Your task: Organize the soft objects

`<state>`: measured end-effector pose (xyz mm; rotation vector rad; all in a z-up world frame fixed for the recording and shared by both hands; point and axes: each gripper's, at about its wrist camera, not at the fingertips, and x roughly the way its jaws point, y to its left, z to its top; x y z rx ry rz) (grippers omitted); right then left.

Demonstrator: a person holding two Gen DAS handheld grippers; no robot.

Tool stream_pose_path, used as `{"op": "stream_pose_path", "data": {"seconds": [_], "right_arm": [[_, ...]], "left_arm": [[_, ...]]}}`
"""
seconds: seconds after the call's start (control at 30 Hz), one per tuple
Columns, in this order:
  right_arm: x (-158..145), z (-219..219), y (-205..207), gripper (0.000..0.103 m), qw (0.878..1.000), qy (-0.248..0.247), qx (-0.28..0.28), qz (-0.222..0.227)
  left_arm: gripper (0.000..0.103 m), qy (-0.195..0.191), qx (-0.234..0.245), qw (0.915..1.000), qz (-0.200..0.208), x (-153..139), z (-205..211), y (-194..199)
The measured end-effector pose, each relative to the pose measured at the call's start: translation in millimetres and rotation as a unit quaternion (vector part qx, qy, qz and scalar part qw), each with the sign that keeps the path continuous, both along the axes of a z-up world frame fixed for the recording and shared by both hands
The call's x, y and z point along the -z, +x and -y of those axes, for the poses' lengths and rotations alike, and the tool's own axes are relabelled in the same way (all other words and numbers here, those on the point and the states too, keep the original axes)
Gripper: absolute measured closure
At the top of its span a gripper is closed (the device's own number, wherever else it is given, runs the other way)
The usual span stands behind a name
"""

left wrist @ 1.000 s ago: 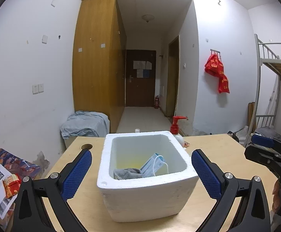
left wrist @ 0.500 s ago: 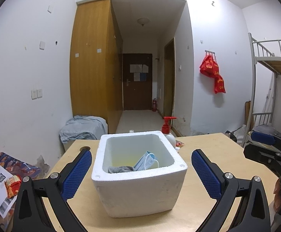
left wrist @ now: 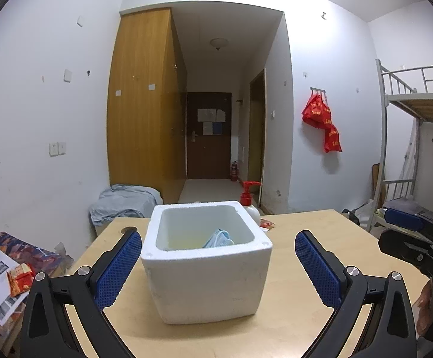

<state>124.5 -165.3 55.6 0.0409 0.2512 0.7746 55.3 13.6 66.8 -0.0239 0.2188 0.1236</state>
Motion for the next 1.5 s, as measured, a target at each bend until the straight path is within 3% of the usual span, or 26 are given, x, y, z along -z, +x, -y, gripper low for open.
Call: {"op": "stream_pose_path", "data": {"seconds": [0.7,1.07,1.5], "right_arm": [[37,6,-47,0.0,0.999,0.015,-0.016,0.024],[66,7,-54,0.0,0.999,0.025,0.002,0.022],[70,13,-66,0.0,0.999,0.028,0.019,0.02]], "left_arm": [[0.0,-0.021,-0.002,0.9995,0.021,46,5,-47],[0.0,-0.039,0.001,0.9991,0.016,78,8,-48],[0.0,-0.023,-0.006,0.9993,0.029,82,15,-67]]}}
